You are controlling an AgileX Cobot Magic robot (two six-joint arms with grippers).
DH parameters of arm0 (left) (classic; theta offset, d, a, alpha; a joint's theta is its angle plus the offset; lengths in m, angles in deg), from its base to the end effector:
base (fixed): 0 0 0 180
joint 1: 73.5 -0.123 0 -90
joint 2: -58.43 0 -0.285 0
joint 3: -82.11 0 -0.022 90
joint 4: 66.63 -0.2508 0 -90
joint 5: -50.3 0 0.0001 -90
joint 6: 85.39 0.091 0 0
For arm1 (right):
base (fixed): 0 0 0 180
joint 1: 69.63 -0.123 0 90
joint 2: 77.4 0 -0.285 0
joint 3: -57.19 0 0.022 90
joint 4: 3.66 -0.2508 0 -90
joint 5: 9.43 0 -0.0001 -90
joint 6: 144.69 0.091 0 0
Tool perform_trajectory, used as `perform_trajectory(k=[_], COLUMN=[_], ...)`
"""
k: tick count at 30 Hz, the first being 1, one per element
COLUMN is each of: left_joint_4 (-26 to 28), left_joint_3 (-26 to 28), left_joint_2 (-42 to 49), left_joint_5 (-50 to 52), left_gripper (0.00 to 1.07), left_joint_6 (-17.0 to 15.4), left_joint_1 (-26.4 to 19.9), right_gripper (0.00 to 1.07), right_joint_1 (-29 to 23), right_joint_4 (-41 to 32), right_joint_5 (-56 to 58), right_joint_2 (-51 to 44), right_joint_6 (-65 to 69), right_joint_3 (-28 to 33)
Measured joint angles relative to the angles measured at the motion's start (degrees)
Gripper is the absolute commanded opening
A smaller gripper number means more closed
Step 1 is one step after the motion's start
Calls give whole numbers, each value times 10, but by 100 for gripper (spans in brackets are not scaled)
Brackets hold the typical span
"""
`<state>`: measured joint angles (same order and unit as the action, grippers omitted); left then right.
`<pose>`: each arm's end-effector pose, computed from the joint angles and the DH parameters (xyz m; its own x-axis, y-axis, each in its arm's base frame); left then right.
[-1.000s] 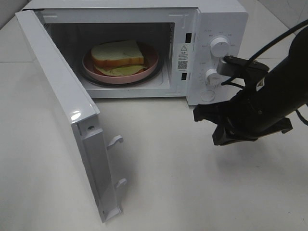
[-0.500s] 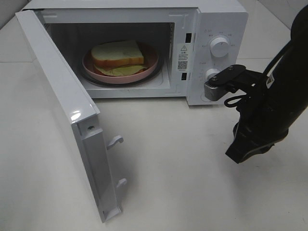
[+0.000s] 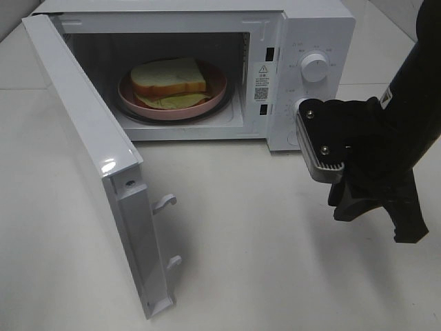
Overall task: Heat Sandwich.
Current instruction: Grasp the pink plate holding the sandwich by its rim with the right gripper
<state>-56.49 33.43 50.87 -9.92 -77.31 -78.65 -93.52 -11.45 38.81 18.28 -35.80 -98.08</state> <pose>-0.0042 -0.0144 0.2785 -0.4346 0.0128 -0.9005 0.0709 0.9973 -0.0200 0.2466 0.1193 0.2099 0.0191 -0.9848 -0.1726 -0.9897 0.0059 -0.1433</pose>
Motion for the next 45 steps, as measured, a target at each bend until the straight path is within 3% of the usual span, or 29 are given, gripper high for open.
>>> perform_trajectory(k=[2, 6, 7, 8, 10, 14, 25, 30, 45], left_joint_4=[0, 0, 0, 0, 0, 0, 0, 0, 0], left_joint_3=[0, 0, 0, 0, 0, 0, 0, 0, 0], left_joint_2=[0, 0, 0, 0, 0, 0, 0, 0, 0], left_joint_5=[0, 0, 0, 0, 0, 0, 0, 0, 0], left_gripper=[101, 101, 101, 101, 101, 101, 101, 101, 101], left_joint_6=[0, 0, 0, 0, 0, 0, 0, 0, 0], left_joint_1=[0, 0, 0, 0, 0, 0, 0, 0, 0], right_gripper=[33, 60, 60, 72, 83, 94, 92, 91, 88], right_joint_1=[0, 0, 0, 0, 0, 0, -2, -36, -85], right_joint_4=[0, 1, 1, 1, 1, 0, 33, 94, 135], right_joint_5=[0, -9, -9, -13, -17, -23, -30, -17, -37], right_joint_2=[0, 0, 0, 0, 0, 0, 0, 0, 6], right_joint_6=[-14, -30, -30, -25, -14, 45, 89, 98, 91], right_joint_3=[0, 0, 0, 0, 0, 0, -10, -49, -118])
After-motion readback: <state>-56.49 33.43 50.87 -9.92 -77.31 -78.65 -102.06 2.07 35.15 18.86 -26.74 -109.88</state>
